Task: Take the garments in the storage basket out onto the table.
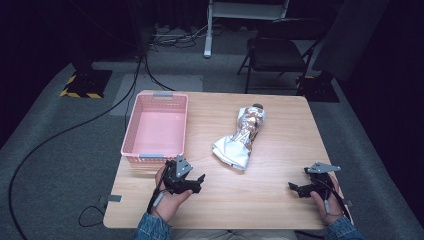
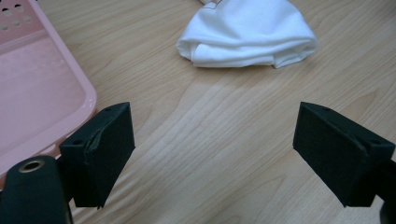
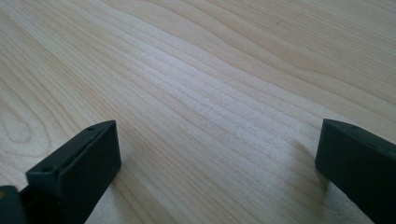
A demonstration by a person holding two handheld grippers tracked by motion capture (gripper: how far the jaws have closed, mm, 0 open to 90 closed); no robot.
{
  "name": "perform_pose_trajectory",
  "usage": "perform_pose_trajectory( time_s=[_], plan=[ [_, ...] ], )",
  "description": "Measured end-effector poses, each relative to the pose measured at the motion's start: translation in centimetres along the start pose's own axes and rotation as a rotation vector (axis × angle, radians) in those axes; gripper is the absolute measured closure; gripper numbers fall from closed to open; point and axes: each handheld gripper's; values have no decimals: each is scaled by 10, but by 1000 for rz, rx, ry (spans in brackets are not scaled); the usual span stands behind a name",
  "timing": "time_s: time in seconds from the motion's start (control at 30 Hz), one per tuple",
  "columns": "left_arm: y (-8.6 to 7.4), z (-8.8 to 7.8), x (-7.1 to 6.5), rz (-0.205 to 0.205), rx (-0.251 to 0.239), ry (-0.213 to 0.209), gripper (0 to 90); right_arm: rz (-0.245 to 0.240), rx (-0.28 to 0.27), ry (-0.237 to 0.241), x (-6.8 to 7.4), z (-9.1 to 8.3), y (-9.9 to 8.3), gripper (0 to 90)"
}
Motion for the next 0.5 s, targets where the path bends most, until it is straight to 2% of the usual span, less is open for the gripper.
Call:
perform_pose_trajectory(
  time_s=[0.3,0.5],
  plan=[
    [-9,-2,1,10,28,26,119,0,0,0,0,0,0,0],
    [-19,-2,2,0,44,34,119,0,0,0,0,0,0,0]
  ],
)
Point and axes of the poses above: each handheld gripper's, and its own axes: z roughly forward along the jaws, y roughly out of its top, x roughly to its left, and after that the axes turned 10 degrees about -y, right-handed
